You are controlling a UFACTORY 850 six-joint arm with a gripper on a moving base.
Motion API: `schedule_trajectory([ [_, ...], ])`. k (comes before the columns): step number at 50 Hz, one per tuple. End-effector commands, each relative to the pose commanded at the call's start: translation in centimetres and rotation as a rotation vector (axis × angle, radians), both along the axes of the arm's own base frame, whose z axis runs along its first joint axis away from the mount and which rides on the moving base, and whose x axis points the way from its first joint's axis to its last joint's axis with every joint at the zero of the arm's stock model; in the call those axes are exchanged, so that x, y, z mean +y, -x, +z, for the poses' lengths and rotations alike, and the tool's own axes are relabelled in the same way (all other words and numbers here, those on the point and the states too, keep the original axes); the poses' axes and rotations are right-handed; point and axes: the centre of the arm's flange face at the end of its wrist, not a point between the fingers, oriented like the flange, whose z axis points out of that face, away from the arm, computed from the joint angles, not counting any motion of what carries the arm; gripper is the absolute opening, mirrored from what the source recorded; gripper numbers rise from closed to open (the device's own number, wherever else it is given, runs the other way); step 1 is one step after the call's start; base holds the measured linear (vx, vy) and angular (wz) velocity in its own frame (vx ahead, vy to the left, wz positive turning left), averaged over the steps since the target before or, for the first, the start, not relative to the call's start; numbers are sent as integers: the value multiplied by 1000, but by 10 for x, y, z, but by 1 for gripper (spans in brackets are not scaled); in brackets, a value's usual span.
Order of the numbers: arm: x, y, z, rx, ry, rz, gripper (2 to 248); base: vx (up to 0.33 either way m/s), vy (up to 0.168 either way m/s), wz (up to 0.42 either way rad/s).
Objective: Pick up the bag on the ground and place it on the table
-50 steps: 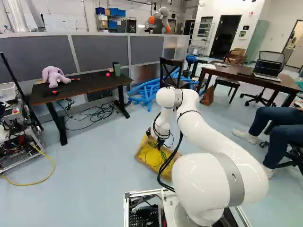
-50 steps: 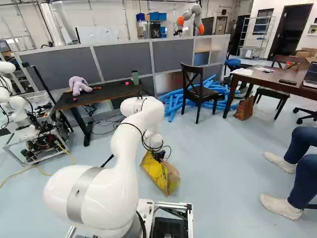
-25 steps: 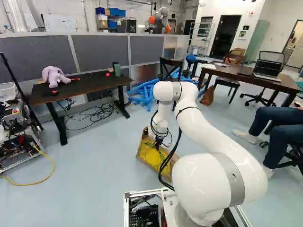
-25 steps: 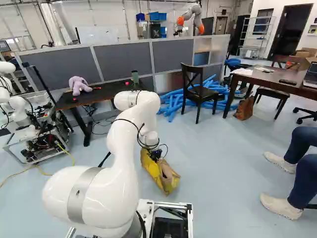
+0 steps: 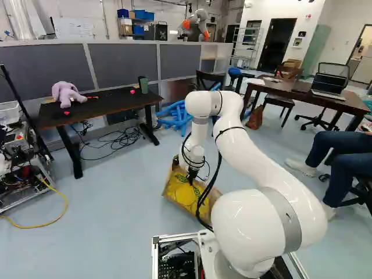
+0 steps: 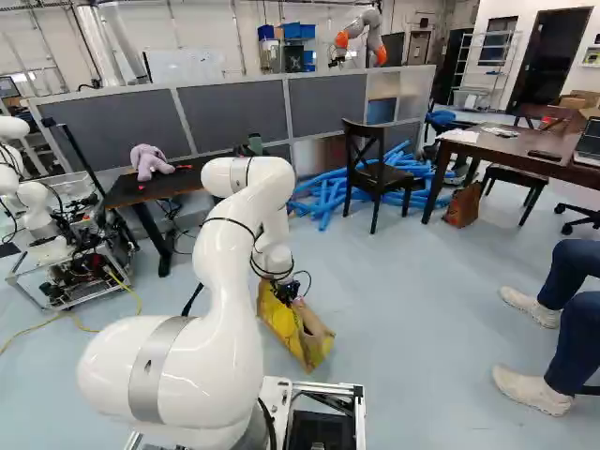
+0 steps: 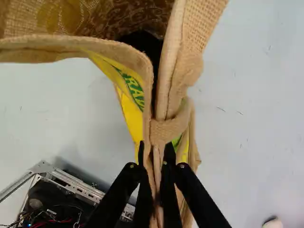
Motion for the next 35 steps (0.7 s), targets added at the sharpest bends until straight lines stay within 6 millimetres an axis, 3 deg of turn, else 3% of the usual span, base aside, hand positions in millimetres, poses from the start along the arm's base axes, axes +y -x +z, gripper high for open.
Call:
schedule_trajectory([
  [35, 20, 48, 54, 23, 0, 26, 21, 0, 0, 0],
])
